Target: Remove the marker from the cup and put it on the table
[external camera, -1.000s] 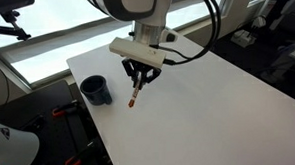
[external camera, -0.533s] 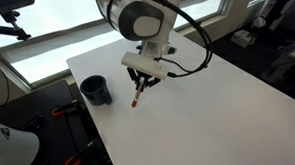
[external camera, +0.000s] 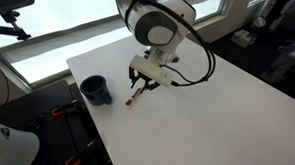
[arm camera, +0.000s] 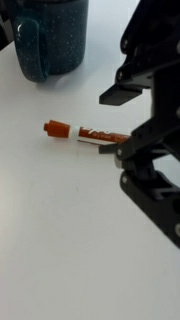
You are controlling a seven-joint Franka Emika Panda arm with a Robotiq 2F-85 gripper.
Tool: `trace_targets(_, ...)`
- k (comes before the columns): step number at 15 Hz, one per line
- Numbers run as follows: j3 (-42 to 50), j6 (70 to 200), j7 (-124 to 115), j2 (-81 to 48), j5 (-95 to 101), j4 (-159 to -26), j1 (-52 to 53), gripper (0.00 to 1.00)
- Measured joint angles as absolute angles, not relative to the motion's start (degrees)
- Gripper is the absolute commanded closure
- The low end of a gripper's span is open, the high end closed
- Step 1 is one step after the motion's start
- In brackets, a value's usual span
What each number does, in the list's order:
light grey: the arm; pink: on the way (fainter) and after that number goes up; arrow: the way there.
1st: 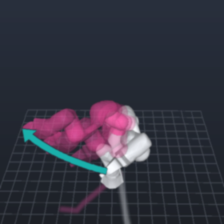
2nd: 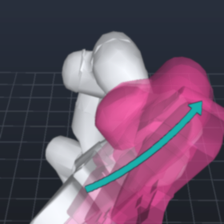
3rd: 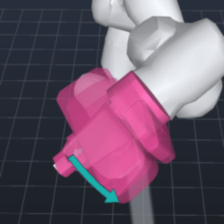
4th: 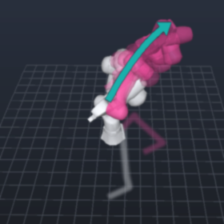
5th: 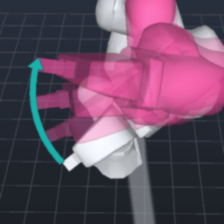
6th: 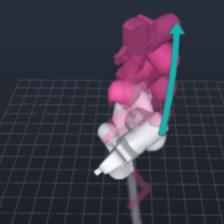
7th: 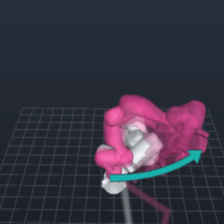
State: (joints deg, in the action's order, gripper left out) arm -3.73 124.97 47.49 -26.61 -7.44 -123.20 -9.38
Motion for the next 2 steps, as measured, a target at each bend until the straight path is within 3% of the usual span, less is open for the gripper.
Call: trace_targets(2, -3.84, 122.28, 47.85, -28.16, -8.42, -121.18, -9.72, 0.08)
